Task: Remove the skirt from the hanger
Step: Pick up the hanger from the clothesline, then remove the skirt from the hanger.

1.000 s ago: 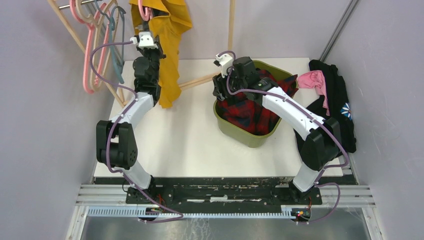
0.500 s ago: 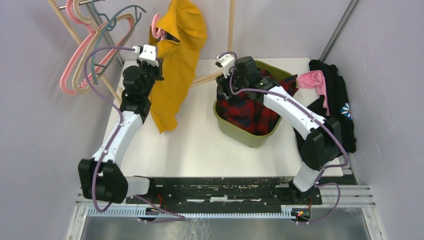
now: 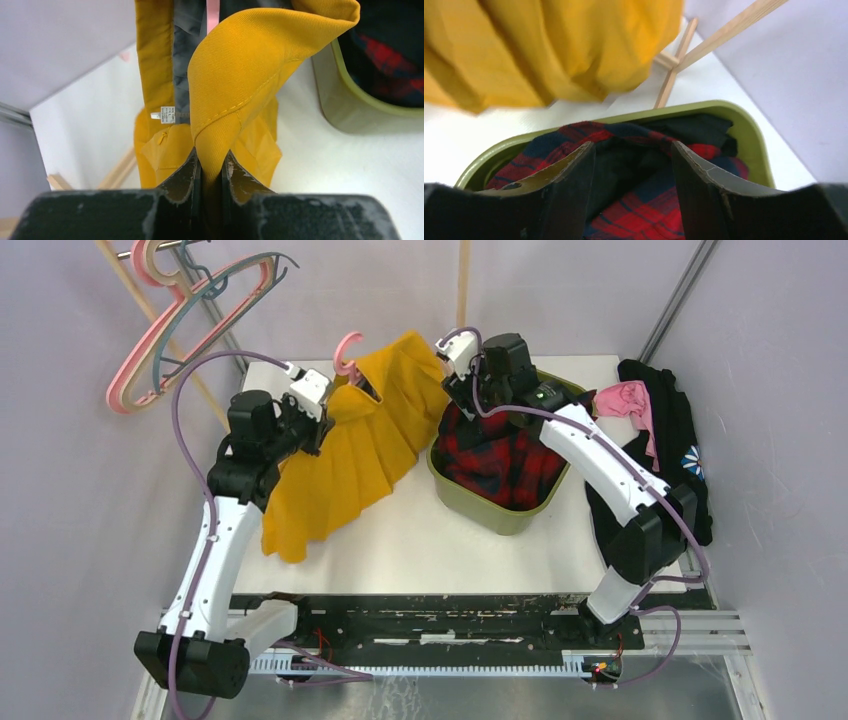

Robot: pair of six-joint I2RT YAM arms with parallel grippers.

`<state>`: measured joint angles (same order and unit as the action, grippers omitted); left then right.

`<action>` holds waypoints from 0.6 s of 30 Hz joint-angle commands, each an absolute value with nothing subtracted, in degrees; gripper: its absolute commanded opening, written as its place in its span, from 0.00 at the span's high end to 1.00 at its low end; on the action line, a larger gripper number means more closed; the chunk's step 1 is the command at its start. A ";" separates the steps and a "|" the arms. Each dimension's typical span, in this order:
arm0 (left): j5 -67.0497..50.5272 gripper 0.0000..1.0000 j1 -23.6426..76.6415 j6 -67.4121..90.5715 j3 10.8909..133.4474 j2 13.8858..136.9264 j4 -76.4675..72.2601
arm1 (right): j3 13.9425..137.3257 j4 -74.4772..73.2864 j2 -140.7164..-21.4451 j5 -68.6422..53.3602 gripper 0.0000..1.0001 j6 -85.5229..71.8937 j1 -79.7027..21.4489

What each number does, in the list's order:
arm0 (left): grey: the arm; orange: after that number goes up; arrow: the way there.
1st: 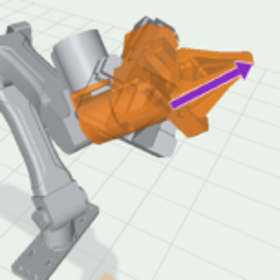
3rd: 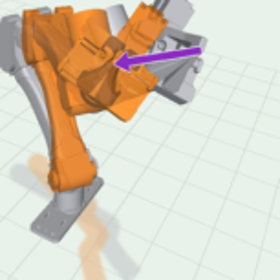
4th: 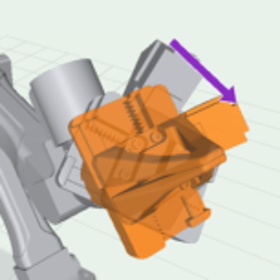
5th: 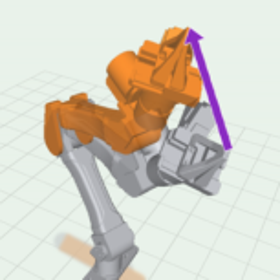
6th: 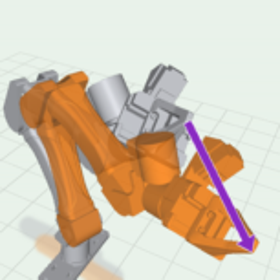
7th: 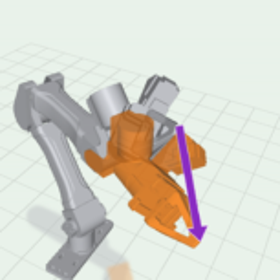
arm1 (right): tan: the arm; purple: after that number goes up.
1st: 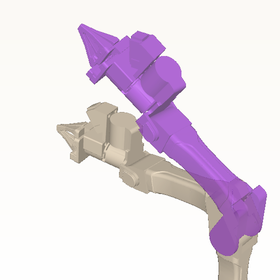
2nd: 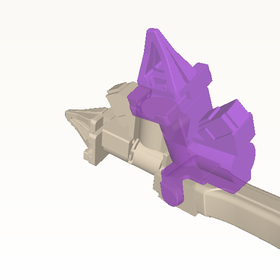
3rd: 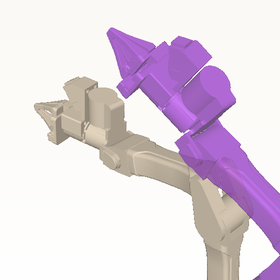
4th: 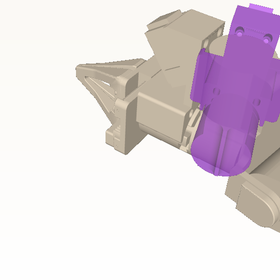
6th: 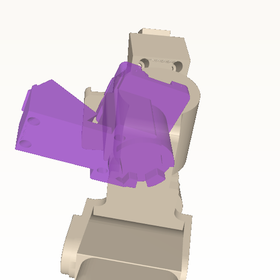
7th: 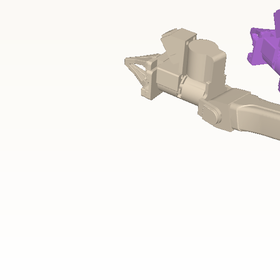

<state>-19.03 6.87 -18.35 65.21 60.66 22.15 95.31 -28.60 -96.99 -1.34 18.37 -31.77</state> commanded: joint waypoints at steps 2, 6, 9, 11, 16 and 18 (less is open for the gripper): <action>-22.15 0.97 6.37 -25.41 69.93 56.08 27.34 | 102.16 -25.75 -94.12 -2.11 0.36 20.42 -31.63; -22.24 0.97 6.30 -25.95 69.08 54.23 28.67 | 106.23 -23.96 -96.72 -9.90 0.34 20.42 -31.70; -22.83 0.97 6.32 -25.44 68.75 53.10 28.59 | 110.14 -23.32 -99.78 -15.35 0.37 21.83 -32.32; -23.78 0.97 6.37 -25.03 69.31 52.41 29.40 | 112.90 -23.23 -101.76 -17.52 0.38 21.87 -32.84; -25.36 0.97 6.35 -27.31 73.69 49.76 35.84 | 114.39 -21.69 -103.25 -20.54 0.40 20.90 -34.52; -27.03 0.97 6.37 -27.32 75.27 48.58 38.38 | 114.38 -22.66 -103.64 -20.57 0.41 22.84 -35.66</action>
<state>-21.78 6.70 -23.97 68.36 52.99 39.94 111.98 -24.05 -102.98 -16.93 20.93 -33.76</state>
